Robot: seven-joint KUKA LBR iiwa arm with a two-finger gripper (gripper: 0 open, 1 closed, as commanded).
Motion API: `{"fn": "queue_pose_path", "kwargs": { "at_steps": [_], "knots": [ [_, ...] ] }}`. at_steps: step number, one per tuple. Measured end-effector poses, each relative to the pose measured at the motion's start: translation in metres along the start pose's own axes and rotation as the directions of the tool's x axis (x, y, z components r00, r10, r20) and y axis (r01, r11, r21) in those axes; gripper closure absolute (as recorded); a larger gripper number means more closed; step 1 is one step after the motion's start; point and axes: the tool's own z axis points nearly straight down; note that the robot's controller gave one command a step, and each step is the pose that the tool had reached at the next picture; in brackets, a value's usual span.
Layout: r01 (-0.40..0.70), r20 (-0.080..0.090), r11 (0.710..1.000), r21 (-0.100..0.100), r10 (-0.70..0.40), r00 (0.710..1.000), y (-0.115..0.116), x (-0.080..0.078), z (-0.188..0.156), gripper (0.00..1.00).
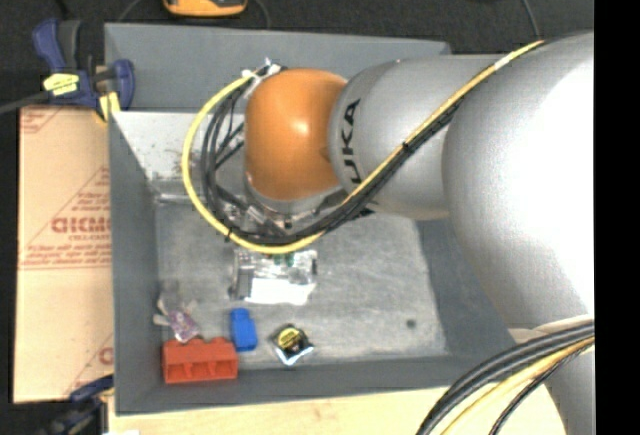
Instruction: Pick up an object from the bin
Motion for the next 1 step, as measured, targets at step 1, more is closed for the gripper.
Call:
{"fn": "queue_pose_path", "kwargs": {
  "at_steps": [1],
  "knots": [
    [0.174,0.004,0.985,0.0,-0.174,0.985,-0.0234,0.0827,0.0553,0.0]
  ]
}}
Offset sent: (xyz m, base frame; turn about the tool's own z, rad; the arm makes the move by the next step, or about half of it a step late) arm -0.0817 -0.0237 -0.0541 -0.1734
